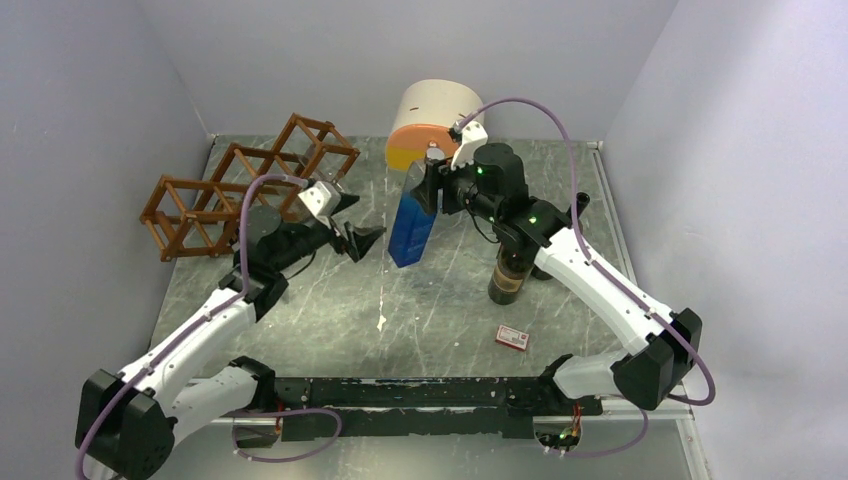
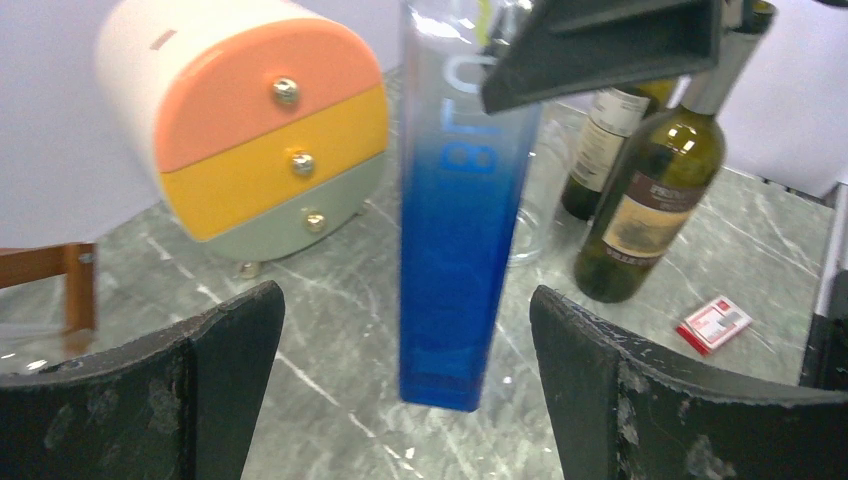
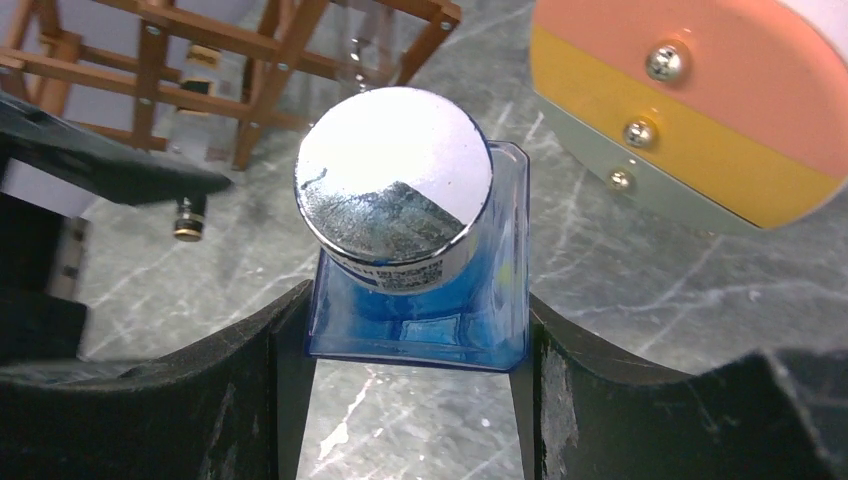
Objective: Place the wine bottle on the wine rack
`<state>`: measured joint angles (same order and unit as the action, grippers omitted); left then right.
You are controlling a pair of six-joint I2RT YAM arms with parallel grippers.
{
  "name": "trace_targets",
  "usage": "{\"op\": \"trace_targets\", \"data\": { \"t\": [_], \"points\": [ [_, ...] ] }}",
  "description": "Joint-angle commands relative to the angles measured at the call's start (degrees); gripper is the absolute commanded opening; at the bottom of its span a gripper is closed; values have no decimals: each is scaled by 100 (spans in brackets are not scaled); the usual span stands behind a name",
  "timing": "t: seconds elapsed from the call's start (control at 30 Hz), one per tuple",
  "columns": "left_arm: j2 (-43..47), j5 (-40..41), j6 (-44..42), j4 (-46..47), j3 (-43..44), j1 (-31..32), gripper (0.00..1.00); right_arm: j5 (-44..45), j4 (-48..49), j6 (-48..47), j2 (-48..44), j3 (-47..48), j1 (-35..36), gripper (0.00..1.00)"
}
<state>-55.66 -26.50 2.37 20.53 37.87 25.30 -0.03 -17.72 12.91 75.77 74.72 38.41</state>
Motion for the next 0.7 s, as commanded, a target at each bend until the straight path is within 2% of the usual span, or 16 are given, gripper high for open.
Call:
{"op": "trace_targets", "data": {
  "t": [0.0, 0.23, 0.5, 0.67],
  "points": [
    [-172, -237, 112, 809, -217, 355, 97, -530, 1332, 420, -407, 183, -5, 18],
    [-575, 338, 82, 566, -91, 634, 97, -799, 1722, 924, -591, 57, -1, 17],
    [-1029, 119, 53, 351, 84, 738, 97, -894, 1820, 964, -547, 21, -7, 17],
    [-1119, 198, 161, 496, 77, 760, 97, -966, 2048, 1399, -580, -126, -9, 17]
  ]
}}
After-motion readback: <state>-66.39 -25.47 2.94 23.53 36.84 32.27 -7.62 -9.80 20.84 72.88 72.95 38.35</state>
